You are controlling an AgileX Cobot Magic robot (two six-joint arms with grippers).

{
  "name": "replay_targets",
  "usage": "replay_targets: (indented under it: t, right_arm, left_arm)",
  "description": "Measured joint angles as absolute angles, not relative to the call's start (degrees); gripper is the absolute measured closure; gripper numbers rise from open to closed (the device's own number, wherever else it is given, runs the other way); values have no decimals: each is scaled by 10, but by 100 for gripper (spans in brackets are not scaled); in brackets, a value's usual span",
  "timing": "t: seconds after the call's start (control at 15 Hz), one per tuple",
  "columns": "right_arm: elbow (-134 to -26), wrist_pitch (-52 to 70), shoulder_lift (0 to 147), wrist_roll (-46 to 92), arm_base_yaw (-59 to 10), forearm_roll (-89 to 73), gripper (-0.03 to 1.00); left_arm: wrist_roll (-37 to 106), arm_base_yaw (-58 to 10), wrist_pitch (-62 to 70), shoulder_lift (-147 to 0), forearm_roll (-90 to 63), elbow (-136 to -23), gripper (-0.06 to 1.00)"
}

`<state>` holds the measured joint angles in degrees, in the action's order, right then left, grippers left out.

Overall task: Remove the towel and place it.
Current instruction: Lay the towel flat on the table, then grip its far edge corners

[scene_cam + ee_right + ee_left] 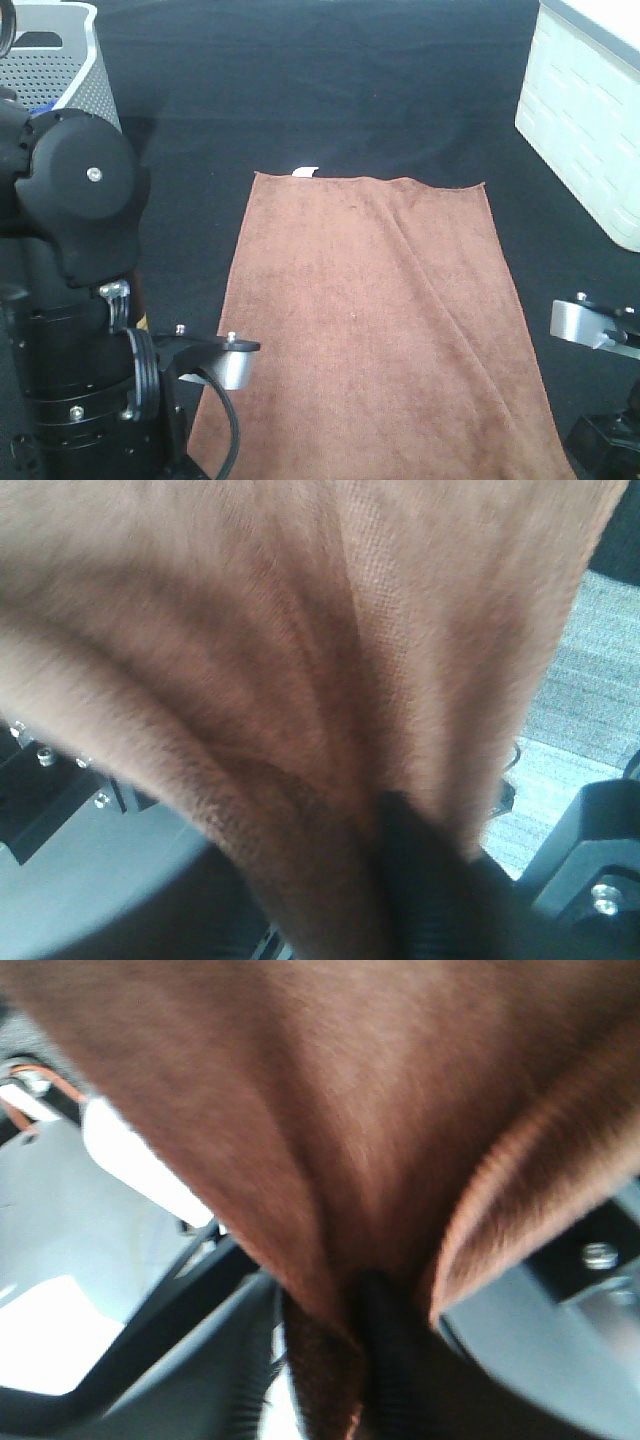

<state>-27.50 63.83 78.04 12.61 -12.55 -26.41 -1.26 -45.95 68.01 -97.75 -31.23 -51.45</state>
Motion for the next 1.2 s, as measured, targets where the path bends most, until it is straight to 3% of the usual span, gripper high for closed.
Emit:
replay_targets:
  t: [0.13, 0.27, 0.73, 1.2]
  right_arm:
    - [-275, 641, 780, 126, -125, -264, 34]
    - [-275, 650, 780, 126, -125, -264, 28]
    - [-275, 653, 708, 126, -125, -297, 27]
    - [-274, 623, 572, 126, -125, -326, 27]
  left_arm:
    - [-35, -464, 680, -977, -314, -515, 25]
    - [-54, -470, 680, -977, -315, -515, 21]
    - [-168, -532, 672, -977, -223, -515, 21]
    - [-212, -539, 500, -896, -214, -515, 22]
